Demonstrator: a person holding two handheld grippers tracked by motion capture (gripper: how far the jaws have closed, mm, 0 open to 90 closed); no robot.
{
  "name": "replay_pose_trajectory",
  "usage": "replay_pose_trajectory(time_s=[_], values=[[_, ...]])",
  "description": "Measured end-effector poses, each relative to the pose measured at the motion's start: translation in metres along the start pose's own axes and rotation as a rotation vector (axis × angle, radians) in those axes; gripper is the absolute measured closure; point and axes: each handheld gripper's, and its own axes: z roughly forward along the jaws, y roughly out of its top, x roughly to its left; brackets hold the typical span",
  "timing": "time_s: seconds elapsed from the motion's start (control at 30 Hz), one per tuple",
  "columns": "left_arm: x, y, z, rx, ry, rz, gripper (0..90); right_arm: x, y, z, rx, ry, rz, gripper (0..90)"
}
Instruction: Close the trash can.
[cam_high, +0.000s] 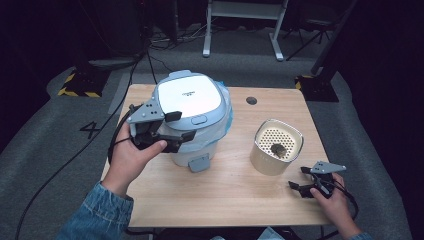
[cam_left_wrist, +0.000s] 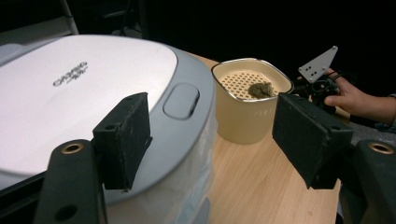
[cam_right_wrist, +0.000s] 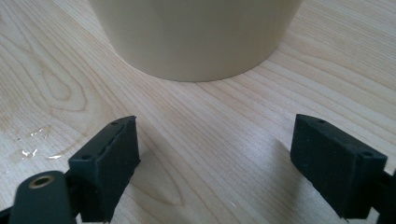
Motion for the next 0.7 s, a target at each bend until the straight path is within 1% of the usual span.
replay_pose_trajectory(time_s=[0.2,0.37,0.43,0.57,0.63,0.7], values=[[-0.004,-0.016,-0.014,0.020,0.050,-0.001,27.8,0.000,0.000,0.000,0.001,-0.001,0.000,15.5],[-0.002,-0.035,-0.020,0.052,0.094,-0.002,27.0,0.000,0.000,0.000,0.000,0.000,0.000,15.5],[-0.001,-0.044,-0.023,0.058,0.109,-0.009,26.7,0.000,0.000,0.000,0.001,-0.001,-0.001,15.6],[0.003,-0.058,-0.029,0.047,0.117,-0.014,25.6,0.000,0.000,0.000,0.000,0.000,0.000,15.6],[0.006,-0.066,-0.032,0.041,0.120,-0.027,25.5,0.000,0.000,0.000,0.000,0.000,0.000,15.6],[0.008,-0.075,-0.035,0.043,0.135,-0.035,25.5,0.000,0.000,0.000,0.000,0.000,0.000,15.6]])
